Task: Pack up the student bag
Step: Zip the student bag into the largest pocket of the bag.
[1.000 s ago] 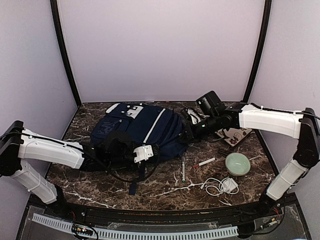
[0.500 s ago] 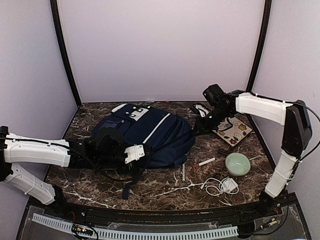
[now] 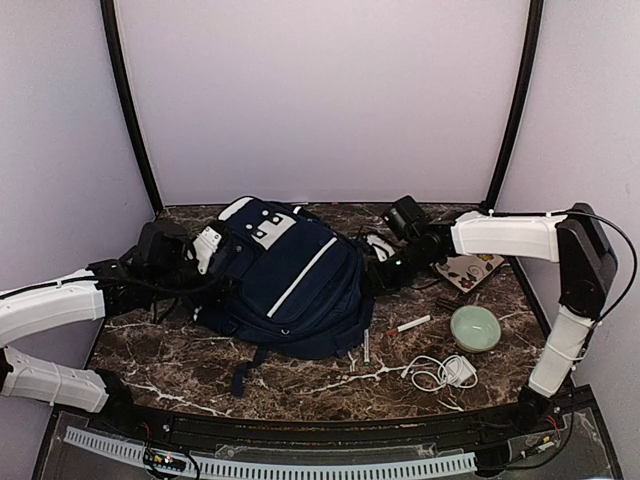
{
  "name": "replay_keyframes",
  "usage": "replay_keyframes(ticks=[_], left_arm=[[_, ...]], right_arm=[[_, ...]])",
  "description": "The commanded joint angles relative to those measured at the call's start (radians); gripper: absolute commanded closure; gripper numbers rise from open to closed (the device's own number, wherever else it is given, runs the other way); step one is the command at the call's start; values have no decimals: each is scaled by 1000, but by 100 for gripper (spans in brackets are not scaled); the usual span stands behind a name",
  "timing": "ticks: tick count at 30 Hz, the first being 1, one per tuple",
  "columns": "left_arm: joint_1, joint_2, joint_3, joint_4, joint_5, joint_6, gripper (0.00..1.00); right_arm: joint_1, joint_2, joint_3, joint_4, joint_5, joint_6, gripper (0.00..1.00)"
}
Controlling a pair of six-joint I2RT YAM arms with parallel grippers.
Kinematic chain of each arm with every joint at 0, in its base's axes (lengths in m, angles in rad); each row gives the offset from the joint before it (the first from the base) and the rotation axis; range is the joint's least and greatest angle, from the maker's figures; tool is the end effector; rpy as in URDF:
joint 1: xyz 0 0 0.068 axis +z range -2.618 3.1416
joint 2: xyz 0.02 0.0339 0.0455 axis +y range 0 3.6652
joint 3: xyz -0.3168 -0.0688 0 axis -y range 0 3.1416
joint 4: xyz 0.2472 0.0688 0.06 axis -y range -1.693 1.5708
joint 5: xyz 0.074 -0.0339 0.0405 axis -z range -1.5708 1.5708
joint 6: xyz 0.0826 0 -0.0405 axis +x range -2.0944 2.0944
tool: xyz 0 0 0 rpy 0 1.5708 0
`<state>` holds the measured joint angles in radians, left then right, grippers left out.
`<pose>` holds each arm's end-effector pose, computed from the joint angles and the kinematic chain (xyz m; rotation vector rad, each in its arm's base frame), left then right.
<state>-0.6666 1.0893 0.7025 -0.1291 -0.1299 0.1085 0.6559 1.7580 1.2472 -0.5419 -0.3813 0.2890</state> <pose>0.2113 -0.1526 0.2797 0.7155 1.9620 -0.2043 0.2971 0.2674 0.2254 -0.6379 2.6696 0.8017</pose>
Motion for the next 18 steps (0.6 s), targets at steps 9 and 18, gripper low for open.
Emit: replay_keyframes(ticks=[9,18], left_arm=[[136,-56,-69,-218,-17,-567,20],[303,-171,-217,-175,-5,-651,25]], right_arm=[[174,88,86,171,-132,62,100],[189,81,43,226,-131,103,100]])
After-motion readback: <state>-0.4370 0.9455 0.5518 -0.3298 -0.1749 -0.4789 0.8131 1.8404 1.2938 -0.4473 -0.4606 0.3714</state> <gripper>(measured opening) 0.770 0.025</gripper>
